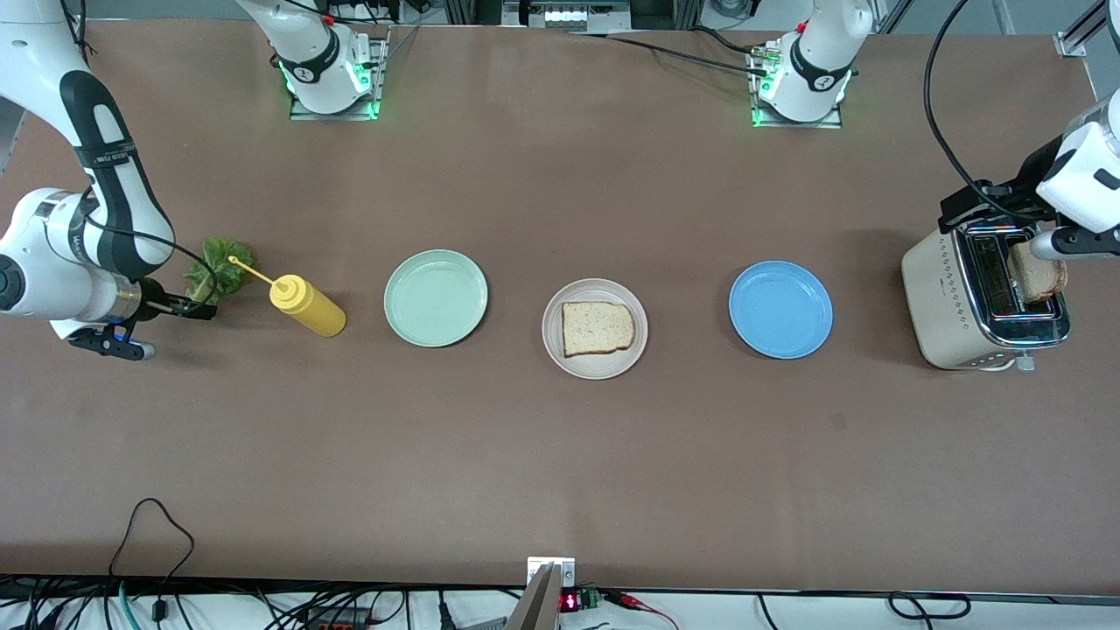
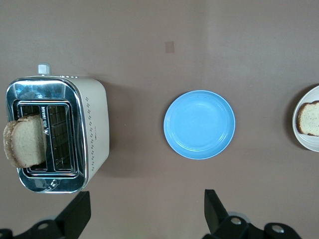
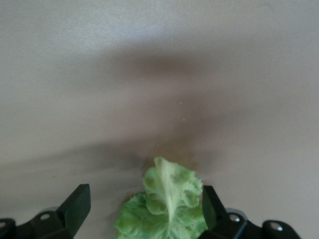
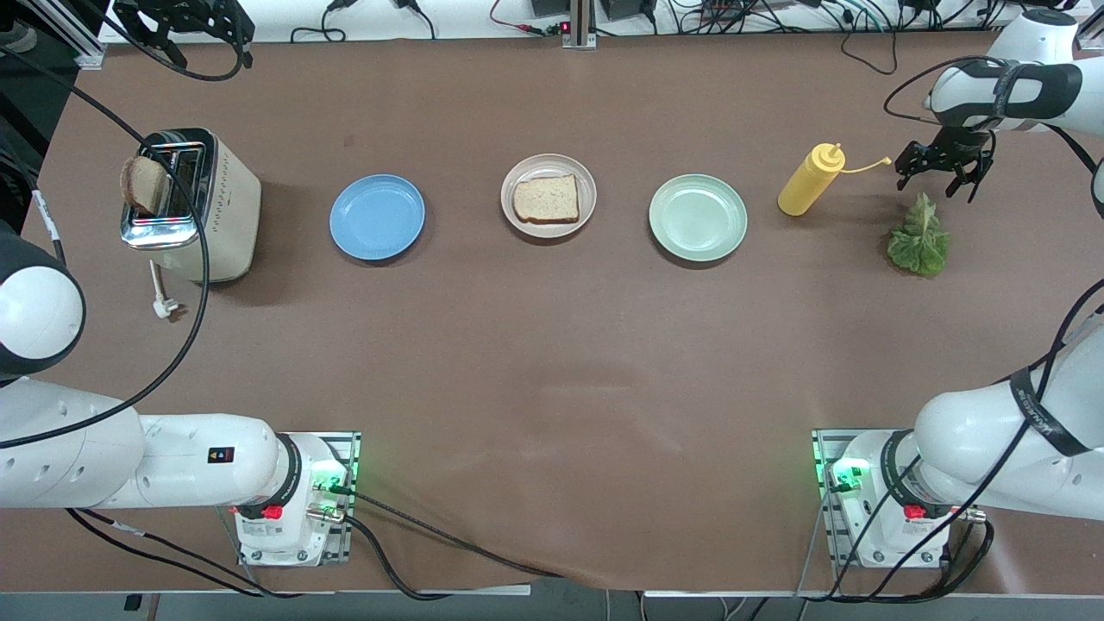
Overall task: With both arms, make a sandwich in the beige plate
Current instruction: 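Grasp the green lettuce leaf with the right gripper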
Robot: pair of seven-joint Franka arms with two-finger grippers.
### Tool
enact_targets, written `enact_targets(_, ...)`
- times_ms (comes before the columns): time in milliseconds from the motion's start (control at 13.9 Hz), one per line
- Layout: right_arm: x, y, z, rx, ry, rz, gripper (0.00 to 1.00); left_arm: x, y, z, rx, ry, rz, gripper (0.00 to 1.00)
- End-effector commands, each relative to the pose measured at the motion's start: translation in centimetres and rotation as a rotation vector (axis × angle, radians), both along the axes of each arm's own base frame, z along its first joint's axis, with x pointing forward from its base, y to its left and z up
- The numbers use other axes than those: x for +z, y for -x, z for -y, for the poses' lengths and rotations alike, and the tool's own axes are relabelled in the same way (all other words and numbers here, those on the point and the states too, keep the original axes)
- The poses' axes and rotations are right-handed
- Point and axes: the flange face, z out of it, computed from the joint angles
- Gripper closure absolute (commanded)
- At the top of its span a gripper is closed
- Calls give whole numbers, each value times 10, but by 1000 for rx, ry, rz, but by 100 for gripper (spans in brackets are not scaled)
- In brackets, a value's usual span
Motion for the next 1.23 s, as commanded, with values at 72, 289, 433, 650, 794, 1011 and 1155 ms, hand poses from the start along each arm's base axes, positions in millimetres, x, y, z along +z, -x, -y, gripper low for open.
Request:
enact_targets(72, -10, 6, 7, 5, 9, -6, 23, 2, 1, -2, 11, -3, -6, 0)
enact_targets(289, -21, 11, 10, 24, 20, -7, 51, 2, 1, -2, 11, -2, -6, 0)
enact_targets(433, -23, 12, 15, 52, 18, -6, 65, 2, 1, -2, 11, -2, -6, 0)
enact_targets(650, -23, 13, 18, 66, 16, -7, 91, 1, 0, -2, 11, -2, -6, 0)
enact_targets(794, -21, 13, 18, 75, 16, -8, 100, 1, 0, -4, 16, 1, -8, 0)
enact_targets(1011, -18, 13, 19, 105, 10, -7, 100, 1, 0, -7, 23, 5, -8, 0)
enact_targets(1155, -11, 9, 19, 130, 9, 5, 100, 1, 0, -7, 23, 5, -8, 0)
